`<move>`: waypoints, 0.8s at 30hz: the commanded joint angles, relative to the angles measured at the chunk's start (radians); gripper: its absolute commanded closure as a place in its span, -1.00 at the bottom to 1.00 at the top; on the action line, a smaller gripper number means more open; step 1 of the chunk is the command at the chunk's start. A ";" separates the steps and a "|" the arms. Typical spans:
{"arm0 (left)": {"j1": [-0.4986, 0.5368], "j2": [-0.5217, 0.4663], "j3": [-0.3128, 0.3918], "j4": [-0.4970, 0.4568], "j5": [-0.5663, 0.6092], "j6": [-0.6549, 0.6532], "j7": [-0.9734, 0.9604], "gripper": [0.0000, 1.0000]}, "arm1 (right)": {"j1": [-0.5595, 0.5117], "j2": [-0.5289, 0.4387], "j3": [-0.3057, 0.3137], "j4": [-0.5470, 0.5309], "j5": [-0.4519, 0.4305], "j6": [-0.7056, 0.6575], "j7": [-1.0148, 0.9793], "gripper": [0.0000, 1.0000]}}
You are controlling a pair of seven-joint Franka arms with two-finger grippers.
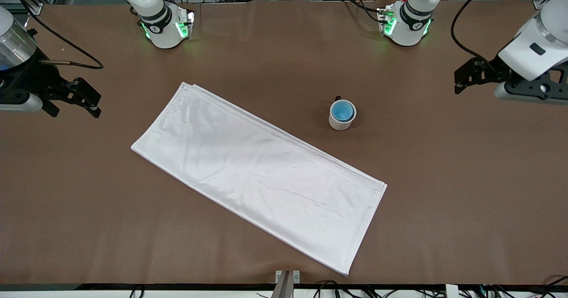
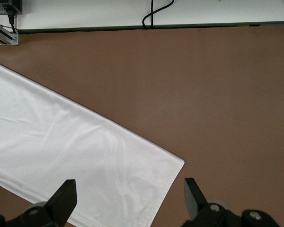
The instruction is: Place blue cup into white mug on table
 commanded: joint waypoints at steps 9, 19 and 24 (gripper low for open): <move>0.003 -0.072 0.003 -0.046 0.017 -0.011 0.037 -1.00 | -0.002 -0.016 0.002 -0.001 0.018 -0.006 -0.001 -1.00; 0.009 -0.083 0.003 -0.079 0.008 -0.008 0.114 -1.00 | 0.000 -0.016 0.003 -0.001 0.018 -0.008 -0.001 -1.00; 0.009 -0.081 0.003 -0.078 0.005 0.009 0.105 -1.00 | -0.002 -0.016 0.003 -0.001 0.018 -0.008 -0.009 -1.00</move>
